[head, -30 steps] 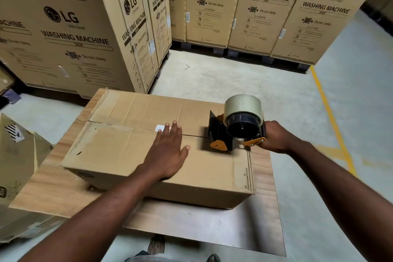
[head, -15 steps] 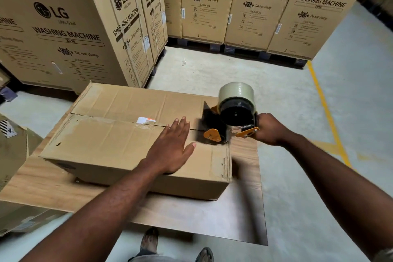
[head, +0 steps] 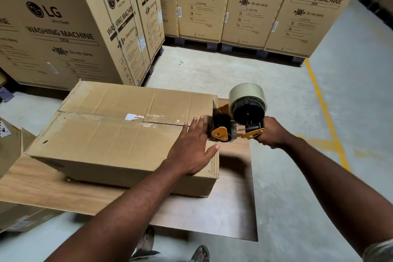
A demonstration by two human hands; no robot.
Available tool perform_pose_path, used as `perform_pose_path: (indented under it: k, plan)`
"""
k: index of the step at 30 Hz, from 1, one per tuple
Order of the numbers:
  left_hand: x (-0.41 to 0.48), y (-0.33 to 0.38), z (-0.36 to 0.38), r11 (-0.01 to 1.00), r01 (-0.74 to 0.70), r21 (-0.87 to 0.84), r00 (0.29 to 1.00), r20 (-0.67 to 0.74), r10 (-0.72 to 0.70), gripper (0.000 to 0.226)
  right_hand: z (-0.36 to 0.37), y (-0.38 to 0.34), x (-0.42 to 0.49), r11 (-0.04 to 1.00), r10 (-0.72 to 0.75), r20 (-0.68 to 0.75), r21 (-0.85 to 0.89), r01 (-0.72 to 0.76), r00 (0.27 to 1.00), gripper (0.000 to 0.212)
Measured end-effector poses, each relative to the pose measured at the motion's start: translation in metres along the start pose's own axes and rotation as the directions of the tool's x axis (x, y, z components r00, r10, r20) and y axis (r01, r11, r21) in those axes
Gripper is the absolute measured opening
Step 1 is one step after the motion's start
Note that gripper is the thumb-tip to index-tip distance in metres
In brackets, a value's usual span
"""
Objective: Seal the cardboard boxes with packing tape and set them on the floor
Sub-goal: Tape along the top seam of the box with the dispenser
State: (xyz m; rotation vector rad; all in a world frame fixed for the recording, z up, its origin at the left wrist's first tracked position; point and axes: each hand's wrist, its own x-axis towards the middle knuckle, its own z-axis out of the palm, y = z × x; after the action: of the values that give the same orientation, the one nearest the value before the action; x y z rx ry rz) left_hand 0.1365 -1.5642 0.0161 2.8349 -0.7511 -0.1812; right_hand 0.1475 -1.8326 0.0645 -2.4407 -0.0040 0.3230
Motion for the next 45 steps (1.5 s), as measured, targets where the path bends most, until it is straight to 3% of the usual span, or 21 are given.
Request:
perform_pose_path:
  k: [5,7,12,17,20,22,24,27,30,33,36,38,40,42,44,45]
  plan:
    - [-0.001,-0.003,-0.001,1.0,0.02,-0.003,1.0,0.015,-0.02,0.092,-0.001,0.001,-0.005,0.997,0.012,0.004,0.07,-0.012,1.0,0.032]
    - [-0.001,-0.002,-0.001,1.0,0.023,-0.005,0.999,0.023,-0.023,0.092,0.0,0.011,-0.006,0.997,0.053,-0.027,0.063,-0.051,0.998,0.016]
    - [-0.001,-0.002,0.001,1.0,0.024,-0.008,0.999,0.03,-0.024,0.092,-0.004,0.039,-0.016,0.996,0.087,-0.05,0.022,-0.086,0.995,0.016]
    - [-0.001,-0.003,0.001,1.0,0.024,-0.012,0.999,0.035,-0.023,0.09,-0.003,0.047,-0.013,0.974,-0.027,-0.003,-0.223,0.025,1.0,0.009]
    - [-0.001,-0.002,0.001,1.0,0.027,-0.013,0.999,0.034,-0.026,0.089,0.004,0.048,0.004,0.935,-0.032,0.061,-0.35,0.051,0.998,0.034]
    - [-0.001,-0.002,0.001,1.0,0.028,-0.013,0.999,0.04,-0.028,0.089,0.005,0.037,0.01,0.928,-0.036,0.097,-0.366,0.069,0.995,0.035]
    - [0.0,-0.002,0.001,1.0,0.028,-0.006,0.999,0.039,-0.028,0.088,-0.001,0.02,0.011,0.929,0.002,0.11,-0.368,0.039,0.994,0.03]
    - [0.0,-0.003,0.002,1.0,0.028,-0.004,0.999,0.03,-0.028,0.088,-0.005,0.017,0.014,0.969,0.158,0.107,-0.21,-0.133,0.982,0.025]
    - [-0.001,-0.004,0.002,1.0,0.018,-0.001,1.0,0.02,-0.018,0.088,0.002,0.029,0.016,0.965,0.187,0.147,-0.213,-0.154,0.971,0.021]
    - [-0.001,-0.004,0.002,1.0,0.01,-0.001,1.0,0.025,-0.01,0.088,0.028,0.057,0.008,0.917,0.33,0.243,-0.312,-0.249,0.912,0.016]
    - [0.0,-0.004,0.003,1.0,0.011,0.004,0.999,0.03,-0.011,0.089,0.071,0.093,-0.016,0.9,0.434,0.315,-0.181,-0.395,0.844,0.018]
    - [0.0,-0.004,0.003,1.0,0.012,0.002,0.999,0.03,-0.012,0.089,0.102,0.108,-0.034,0.798,0.538,0.344,0.085,-0.596,0.769,0.026]
    - [0.0,-0.004,0.003,1.0,0.01,0.002,1.0,0.025,-0.01,0.088,0.129,0.115,-0.046,0.595,0.539,0.425,0.418,-0.686,0.727,0.032]
    - [0.0,-0.004,0.004,1.0,0.009,0.006,1.0,0.021,-0.009,0.088,0.152,0.112,-0.049,0.268,0.446,0.53,0.689,-0.673,0.721,0.035]
    - [0.0,-0.004,0.003,1.0,0.011,0.006,1.0,0.018,-0.011,0.088,0.169,0.103,-0.049,-0.052,0.384,0.602,0.771,-0.635,0.7,0.04]
    - [-0.001,-0.003,0.003,1.0,0.011,0.005,1.0,0.018,-0.011,0.087,0.175,0.1,-0.049,-0.141,0.374,0.612,0.78,-0.609,0.697,0.041]
